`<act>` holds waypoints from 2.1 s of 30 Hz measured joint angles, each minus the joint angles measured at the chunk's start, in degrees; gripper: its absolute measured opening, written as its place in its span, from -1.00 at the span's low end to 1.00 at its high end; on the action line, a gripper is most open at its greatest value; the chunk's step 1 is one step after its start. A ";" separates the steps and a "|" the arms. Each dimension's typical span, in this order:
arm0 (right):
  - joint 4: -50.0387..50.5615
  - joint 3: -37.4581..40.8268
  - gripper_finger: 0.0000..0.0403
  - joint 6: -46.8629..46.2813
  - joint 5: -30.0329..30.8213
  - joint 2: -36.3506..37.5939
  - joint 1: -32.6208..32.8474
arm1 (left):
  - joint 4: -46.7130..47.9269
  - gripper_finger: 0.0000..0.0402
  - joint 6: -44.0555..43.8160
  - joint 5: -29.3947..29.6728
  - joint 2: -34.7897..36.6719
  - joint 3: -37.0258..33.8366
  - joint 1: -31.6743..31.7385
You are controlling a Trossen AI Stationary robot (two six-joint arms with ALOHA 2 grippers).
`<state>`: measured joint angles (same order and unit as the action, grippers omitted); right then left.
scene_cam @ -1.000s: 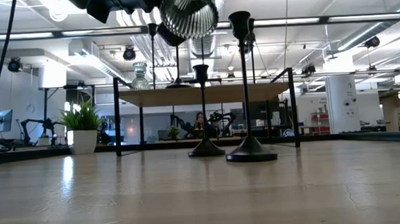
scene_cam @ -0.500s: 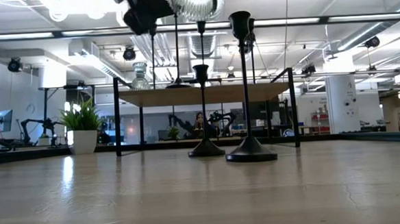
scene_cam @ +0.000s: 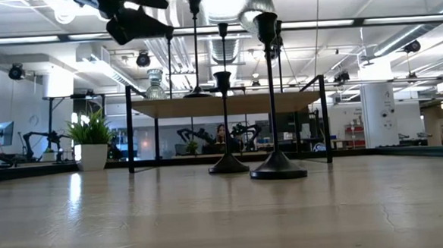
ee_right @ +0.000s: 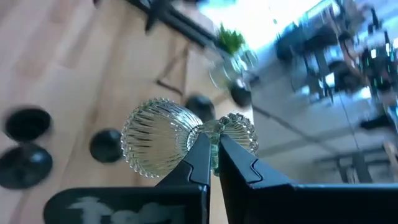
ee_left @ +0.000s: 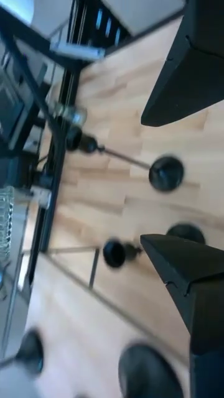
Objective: Pick & Place candle stick holders
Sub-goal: Put the green candle holder on the shelf
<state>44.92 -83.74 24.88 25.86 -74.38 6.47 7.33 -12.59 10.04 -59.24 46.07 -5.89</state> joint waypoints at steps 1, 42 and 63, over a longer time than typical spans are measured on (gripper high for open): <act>0.74 0.28 -0.96 -0.58 0.12 0.29 -1.09 | -0.03 0.50 0.42 1.17 0.76 -0.63 0.00; -0.79 11.22 -0.96 6.55 -5.81 -3.12 -27.48 | -8.34 0.50 9.50 13.77 13.39 -12.74 0.01; 0.31 11.23 -0.96 6.63 -1.97 -3.34 -27.64 | -8.18 0.50 10.31 18.59 15.95 -12.74 0.00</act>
<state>45.22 -72.51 31.52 23.89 -77.72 -21.17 -0.85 -2.28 28.63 -43.29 33.32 -5.89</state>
